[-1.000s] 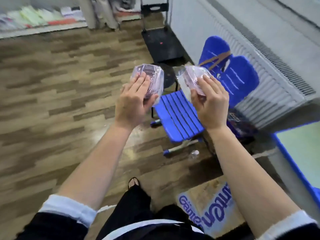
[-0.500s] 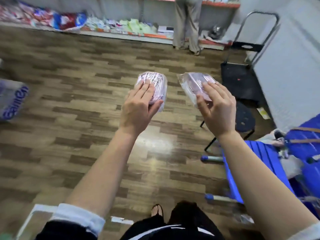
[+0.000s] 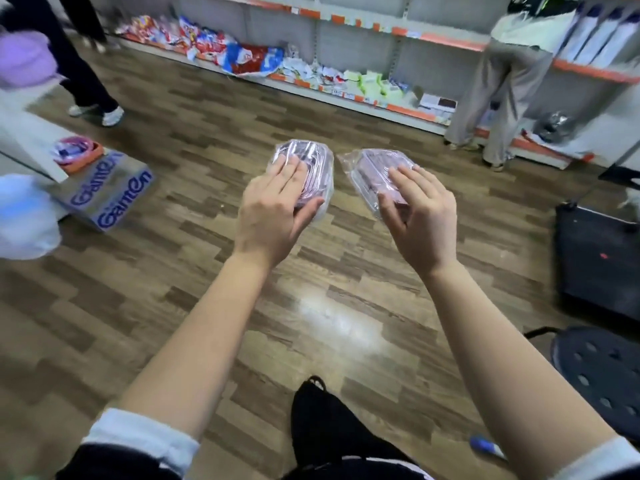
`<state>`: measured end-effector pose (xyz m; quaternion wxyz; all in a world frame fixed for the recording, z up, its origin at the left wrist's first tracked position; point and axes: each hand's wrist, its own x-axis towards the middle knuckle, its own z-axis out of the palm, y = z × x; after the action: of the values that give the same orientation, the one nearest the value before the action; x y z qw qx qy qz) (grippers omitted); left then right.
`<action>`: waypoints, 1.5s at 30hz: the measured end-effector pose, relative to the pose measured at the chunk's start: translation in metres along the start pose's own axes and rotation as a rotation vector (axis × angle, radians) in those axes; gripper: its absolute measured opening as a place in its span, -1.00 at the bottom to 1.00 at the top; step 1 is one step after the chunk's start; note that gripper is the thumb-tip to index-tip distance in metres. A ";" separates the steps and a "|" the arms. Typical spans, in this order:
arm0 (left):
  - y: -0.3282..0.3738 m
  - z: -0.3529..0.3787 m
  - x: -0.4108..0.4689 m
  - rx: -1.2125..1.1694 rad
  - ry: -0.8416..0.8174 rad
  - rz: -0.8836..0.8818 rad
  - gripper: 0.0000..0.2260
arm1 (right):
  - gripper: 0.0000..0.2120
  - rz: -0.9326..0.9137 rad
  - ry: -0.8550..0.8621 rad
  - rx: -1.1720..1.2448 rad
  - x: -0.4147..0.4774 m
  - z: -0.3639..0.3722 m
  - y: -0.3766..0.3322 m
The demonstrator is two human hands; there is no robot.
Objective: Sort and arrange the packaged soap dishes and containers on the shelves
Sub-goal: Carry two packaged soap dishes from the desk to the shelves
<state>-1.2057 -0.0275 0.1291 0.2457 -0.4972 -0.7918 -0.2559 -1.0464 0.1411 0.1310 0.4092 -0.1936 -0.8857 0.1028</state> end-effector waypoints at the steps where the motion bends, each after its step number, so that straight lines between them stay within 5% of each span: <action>1: -0.019 0.005 0.018 0.012 -0.009 -0.014 -0.51 | -0.69 -0.004 -0.001 0.017 0.023 0.019 0.002; 13: -0.216 0.094 0.172 0.085 0.041 -0.161 -0.55 | -0.68 -0.060 -0.097 0.072 0.233 0.226 0.016; 24: -0.409 0.219 0.364 0.028 0.048 -0.038 -0.54 | -0.72 0.015 0.053 -0.033 0.427 0.409 0.064; 45: -0.648 0.503 0.783 -0.057 -0.100 -0.146 -0.53 | -0.73 0.008 0.136 -0.118 0.839 0.712 0.297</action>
<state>-2.1667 0.5744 0.1526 0.1723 -0.4570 -0.8296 -0.2705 -2.0092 0.7514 0.1461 0.4558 -0.2275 -0.8596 0.0387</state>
